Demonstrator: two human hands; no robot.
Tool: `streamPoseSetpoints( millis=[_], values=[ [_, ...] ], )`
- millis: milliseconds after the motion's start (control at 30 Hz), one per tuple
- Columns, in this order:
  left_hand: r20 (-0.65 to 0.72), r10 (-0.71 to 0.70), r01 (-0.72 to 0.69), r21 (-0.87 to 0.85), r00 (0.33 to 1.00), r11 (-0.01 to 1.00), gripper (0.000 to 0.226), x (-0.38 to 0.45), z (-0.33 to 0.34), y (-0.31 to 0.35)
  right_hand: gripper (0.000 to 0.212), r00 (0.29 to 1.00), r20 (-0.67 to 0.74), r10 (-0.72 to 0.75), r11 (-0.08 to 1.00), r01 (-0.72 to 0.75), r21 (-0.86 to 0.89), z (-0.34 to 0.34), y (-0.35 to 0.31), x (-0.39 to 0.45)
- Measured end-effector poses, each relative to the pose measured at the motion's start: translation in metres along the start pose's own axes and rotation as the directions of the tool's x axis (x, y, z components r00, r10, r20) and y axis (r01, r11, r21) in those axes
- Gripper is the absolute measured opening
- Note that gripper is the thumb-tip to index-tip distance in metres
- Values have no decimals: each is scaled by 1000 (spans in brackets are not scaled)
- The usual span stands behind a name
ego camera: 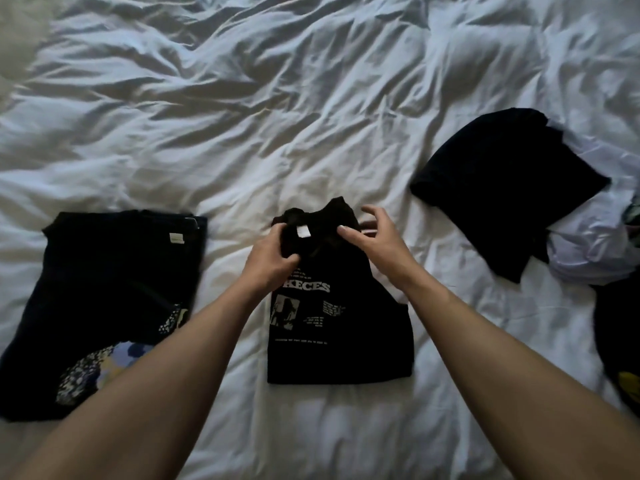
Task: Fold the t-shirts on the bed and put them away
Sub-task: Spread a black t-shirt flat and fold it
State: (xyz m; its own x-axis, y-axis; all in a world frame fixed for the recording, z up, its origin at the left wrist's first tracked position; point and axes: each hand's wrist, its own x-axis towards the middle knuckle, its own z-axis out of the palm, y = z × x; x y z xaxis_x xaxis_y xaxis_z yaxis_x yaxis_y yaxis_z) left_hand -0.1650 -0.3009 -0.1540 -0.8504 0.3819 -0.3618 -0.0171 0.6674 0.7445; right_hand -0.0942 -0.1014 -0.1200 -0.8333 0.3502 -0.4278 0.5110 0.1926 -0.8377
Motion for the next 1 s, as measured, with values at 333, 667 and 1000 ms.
streamPoseSetpoints(
  millis=[333,667,1000],
  values=[
    [-100,-147,106,-334,984,936,13,-3,-8,-22,30,974,220,61,996,-46,-73,-22,68,-46],
    [91,-121,151,-629,988,762,31,-16,-13,16,28,875,473,98,965,-199,170,3,1,-29],
    [83,93,-20,-632,992,775,41,-76,-19,28,31,904,426,-35,897,-160,411,15,-30,-52]
  ],
)
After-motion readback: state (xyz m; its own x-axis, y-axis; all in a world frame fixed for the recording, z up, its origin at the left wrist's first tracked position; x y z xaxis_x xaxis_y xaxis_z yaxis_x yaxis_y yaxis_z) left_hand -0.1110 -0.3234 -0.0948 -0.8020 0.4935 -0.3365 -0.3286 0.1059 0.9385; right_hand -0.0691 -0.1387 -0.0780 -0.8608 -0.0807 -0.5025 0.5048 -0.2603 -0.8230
